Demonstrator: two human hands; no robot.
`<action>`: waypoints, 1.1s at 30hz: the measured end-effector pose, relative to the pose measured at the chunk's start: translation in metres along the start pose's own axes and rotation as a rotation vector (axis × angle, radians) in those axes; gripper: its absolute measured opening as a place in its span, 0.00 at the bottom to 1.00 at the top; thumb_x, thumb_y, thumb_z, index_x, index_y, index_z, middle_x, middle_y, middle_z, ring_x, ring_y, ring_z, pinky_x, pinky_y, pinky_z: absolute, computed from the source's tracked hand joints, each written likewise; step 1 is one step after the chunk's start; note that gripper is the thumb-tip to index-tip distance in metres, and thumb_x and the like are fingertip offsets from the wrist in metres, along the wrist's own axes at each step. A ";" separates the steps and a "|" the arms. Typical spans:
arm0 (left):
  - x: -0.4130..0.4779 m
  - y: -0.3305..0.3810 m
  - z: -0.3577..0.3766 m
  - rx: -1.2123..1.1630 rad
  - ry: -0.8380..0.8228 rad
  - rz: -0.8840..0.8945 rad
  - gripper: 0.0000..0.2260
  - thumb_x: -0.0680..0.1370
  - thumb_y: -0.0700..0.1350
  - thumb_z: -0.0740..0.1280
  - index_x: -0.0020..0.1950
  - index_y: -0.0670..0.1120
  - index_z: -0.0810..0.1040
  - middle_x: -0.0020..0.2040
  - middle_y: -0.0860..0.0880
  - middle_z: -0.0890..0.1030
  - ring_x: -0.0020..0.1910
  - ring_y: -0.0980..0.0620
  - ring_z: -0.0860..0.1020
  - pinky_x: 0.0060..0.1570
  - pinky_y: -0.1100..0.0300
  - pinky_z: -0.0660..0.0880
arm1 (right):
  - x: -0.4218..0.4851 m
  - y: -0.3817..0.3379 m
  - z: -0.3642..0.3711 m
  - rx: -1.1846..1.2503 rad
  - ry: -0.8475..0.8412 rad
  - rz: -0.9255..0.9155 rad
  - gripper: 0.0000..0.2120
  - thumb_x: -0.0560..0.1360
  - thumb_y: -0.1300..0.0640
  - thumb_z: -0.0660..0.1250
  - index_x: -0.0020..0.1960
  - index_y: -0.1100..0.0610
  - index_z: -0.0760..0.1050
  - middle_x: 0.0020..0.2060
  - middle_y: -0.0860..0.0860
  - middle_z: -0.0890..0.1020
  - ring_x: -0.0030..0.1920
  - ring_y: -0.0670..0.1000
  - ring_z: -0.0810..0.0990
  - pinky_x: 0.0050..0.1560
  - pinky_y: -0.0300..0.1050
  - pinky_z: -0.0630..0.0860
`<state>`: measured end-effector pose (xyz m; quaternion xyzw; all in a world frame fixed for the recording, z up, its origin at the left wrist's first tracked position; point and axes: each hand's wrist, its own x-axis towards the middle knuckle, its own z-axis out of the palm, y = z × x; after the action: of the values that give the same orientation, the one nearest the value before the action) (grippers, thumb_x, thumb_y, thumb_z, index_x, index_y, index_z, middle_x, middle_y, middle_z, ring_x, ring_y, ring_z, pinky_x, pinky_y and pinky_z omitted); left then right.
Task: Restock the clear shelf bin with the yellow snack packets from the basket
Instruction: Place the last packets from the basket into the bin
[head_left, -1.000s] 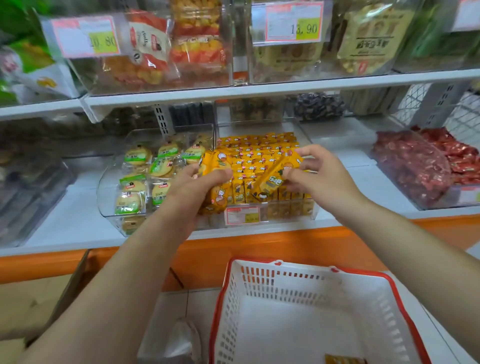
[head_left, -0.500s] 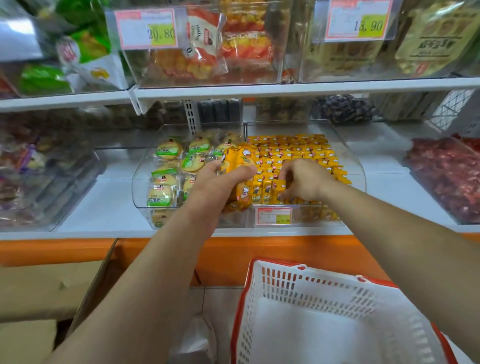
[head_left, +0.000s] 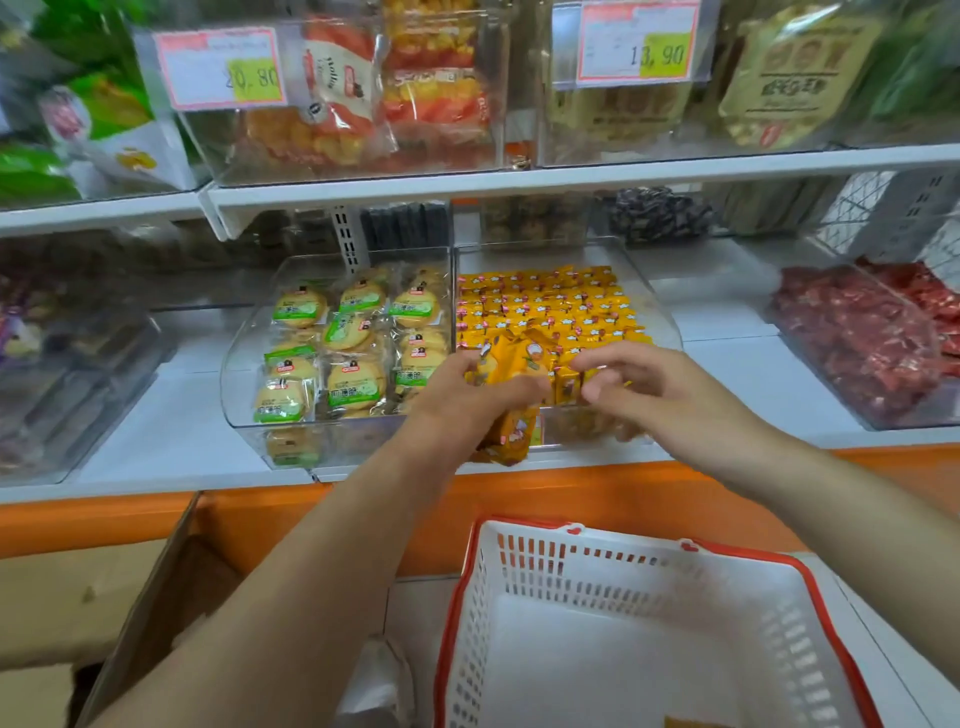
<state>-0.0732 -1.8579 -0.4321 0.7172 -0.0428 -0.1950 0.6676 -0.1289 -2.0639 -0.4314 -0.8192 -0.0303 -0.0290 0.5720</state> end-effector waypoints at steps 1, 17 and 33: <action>-0.002 -0.001 0.009 0.020 -0.028 0.007 0.25 0.66 0.52 0.82 0.60 0.50 0.79 0.49 0.47 0.86 0.45 0.47 0.85 0.40 0.54 0.80 | -0.010 -0.001 -0.001 0.135 0.003 0.026 0.10 0.79 0.55 0.67 0.58 0.46 0.80 0.42 0.46 0.84 0.40 0.47 0.82 0.39 0.39 0.77; -0.024 0.001 0.059 -0.101 -0.214 -0.027 0.23 0.63 0.52 0.78 0.56 0.49 0.83 0.46 0.48 0.87 0.39 0.53 0.85 0.33 0.60 0.79 | -0.026 -0.001 -0.025 0.609 0.020 0.195 0.25 0.72 0.53 0.70 0.64 0.65 0.76 0.53 0.61 0.83 0.49 0.59 0.82 0.54 0.55 0.81; -0.007 0.002 0.026 -0.078 -0.028 0.040 0.09 0.71 0.45 0.78 0.48 0.46 0.81 0.37 0.51 0.85 0.33 0.57 0.82 0.31 0.62 0.77 | -0.028 0.005 -0.016 0.294 -0.152 0.157 0.11 0.70 0.59 0.75 0.50 0.48 0.80 0.40 0.49 0.84 0.40 0.50 0.81 0.42 0.45 0.77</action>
<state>-0.0880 -1.8802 -0.4293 0.6869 -0.0588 -0.1929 0.6982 -0.1562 -2.0808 -0.4328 -0.7264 -0.0134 0.0828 0.6822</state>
